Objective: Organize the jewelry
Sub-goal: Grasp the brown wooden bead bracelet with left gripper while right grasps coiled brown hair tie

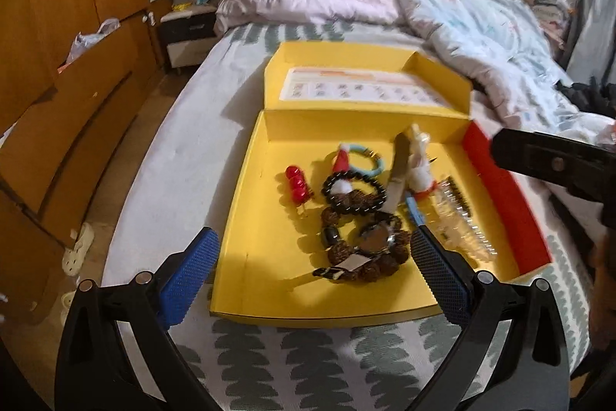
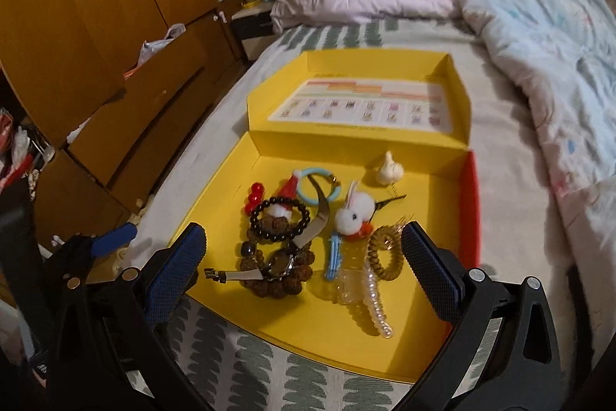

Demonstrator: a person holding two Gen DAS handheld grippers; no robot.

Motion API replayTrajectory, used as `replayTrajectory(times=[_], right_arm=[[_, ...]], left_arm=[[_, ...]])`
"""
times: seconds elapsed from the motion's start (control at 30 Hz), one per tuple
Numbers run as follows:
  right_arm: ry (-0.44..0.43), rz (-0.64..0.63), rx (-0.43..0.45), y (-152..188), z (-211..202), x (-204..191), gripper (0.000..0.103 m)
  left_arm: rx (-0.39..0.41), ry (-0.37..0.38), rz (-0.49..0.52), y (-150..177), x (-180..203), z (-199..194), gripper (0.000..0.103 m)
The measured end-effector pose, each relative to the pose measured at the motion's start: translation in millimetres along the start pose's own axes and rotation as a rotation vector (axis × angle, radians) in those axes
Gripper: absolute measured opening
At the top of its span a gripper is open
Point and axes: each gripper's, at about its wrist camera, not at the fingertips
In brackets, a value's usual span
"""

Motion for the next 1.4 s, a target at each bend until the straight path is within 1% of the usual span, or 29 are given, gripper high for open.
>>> replayTrajectory(times=[0.1,0.17,0.27,0.37,0.43,0.47,0.53,0.6,0.67,0.77,0.87,0.93,1.0,1.03,1.1,1.23,1.4], right_arm=[[0.005,0.019,-0.016,-0.8,10.0,9.0,0.100],[0.006,0.022,-0.041,0.3,15.6,12.7,0.100],[0.011,0.045,-0.071,1.8,21.1,20.5,0.100],[0.031,0.044,-0.080,4.2,21.3,24.9,0.099],[0.046,0.045,-0.076,0.7,23.9,26.9,0.092],[0.049,0.047,-0.076,1.1,23.6,28.2,0.090],[0.040,0.049,-0.080,1.7,24.6,30.2,0.089],[0.045,0.043,-0.096,0.6,30.7,29.9,0.087],[0.049,0.035,-0.115,2.7,36.5,28.6,0.086],[0.062,0.007,-0.147,4.6,48.2,22.9,0.080],[0.080,-0.013,-0.189,8.1,62.0,15.6,0.073],[0.082,-0.023,-0.208,9.9,69.0,13.9,0.066],[0.112,-0.023,-0.227,11.1,75.9,15.8,0.060],[0.114,-0.015,-0.234,11.5,77.9,18.2,0.057],[0.087,0.008,-0.243,11.7,80.3,23.8,0.053],[0.095,0.033,-0.244,10.7,82.5,33.3,0.050],[0.091,0.038,-0.260,14.3,87.7,36.1,0.046]], left_arm=[[-0.067,0.012,-0.032,0.8,-3.6,16.4,0.099],[-0.106,0.035,-0.067,1.0,-7.9,27.1,0.099],[-0.132,0.045,-0.081,-3.5,-8.1,35.3,0.099],[-0.145,0.057,-0.065,-11.3,-1.3,41.3,0.099],[-0.153,0.069,-0.048,-12.8,4.1,45.0,0.099],[-0.158,0.075,-0.041,-12.1,6.0,47.6,0.099],[-0.181,0.103,-0.037,-7.5,9.0,52.0,0.099],[-0.225,0.127,-0.042,-2.1,10.0,59.2,0.099],[-0.271,0.128,-0.057,1.5,7.7,66.5,0.099],[-0.304,0.135,-0.091,-1.2,0.6,75.7,0.099],[-0.321,0.161,-0.119,-1.9,-5.6,79.0,0.099],[-0.330,0.170,-0.125,-2.4,-7.5,81.1,0.099],[-0.336,0.165,-0.115,-1.8,-6.8,84.5,0.099],[-0.338,0.175,-0.119,-1.9,-6.9,85.8,0.099],[-0.351,0.203,-0.131,-1.9,-6.8,90.4,0.099],[-0.378,0.219,-0.139,-2.0,-5.7,106.3,0.099],[-0.374,0.195,-0.121,-0.2,-5.1,111.5,0.099]])
Point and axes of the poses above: each gripper's, at about its wrist camera, not at the fingertips, and z roughly the way its jaws point, x to its right, y to its underside, and after that the axes turned 6 degrees about x, right-handed
